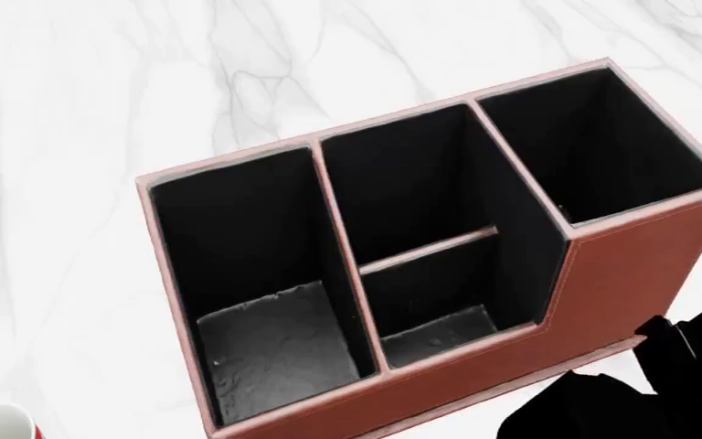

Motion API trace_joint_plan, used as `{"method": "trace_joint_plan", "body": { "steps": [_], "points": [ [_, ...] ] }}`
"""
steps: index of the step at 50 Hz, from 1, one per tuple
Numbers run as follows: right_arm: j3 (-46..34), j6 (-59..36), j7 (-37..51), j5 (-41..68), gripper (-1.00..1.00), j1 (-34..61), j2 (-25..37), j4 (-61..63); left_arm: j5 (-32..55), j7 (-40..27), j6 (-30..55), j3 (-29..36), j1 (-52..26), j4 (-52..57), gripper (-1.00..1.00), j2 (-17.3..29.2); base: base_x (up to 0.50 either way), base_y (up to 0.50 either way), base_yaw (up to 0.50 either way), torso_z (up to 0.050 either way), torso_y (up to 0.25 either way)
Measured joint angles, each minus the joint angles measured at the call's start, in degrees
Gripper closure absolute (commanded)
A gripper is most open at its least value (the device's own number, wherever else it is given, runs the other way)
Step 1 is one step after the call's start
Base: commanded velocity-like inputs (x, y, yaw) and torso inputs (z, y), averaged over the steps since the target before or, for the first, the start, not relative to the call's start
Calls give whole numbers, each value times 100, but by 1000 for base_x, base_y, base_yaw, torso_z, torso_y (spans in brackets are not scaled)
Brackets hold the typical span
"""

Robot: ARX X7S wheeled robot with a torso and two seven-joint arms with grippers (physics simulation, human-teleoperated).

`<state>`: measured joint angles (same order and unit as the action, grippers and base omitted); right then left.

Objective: Pick up the book and place it in the left compartment of the caddy.

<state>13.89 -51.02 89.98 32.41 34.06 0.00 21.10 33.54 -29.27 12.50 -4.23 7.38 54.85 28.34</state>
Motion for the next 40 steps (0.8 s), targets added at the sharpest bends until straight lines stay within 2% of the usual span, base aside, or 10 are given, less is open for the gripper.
{"method": "trace_joint_plan", "body": {
  "steps": [19, 40],
  "points": [
    [68, 268, 2, 277, -100, -389, 0, -7, -8, -58, -6, 72, -24, 12, -100, 50, 0, 0, 0, 0, 0],
    [-230, 870, 2, 477, -100, -685, 0, -357, 24, -109, -52, 91, -16, 16, -100, 110, 0, 0, 0, 0, 0]
  ]
}}
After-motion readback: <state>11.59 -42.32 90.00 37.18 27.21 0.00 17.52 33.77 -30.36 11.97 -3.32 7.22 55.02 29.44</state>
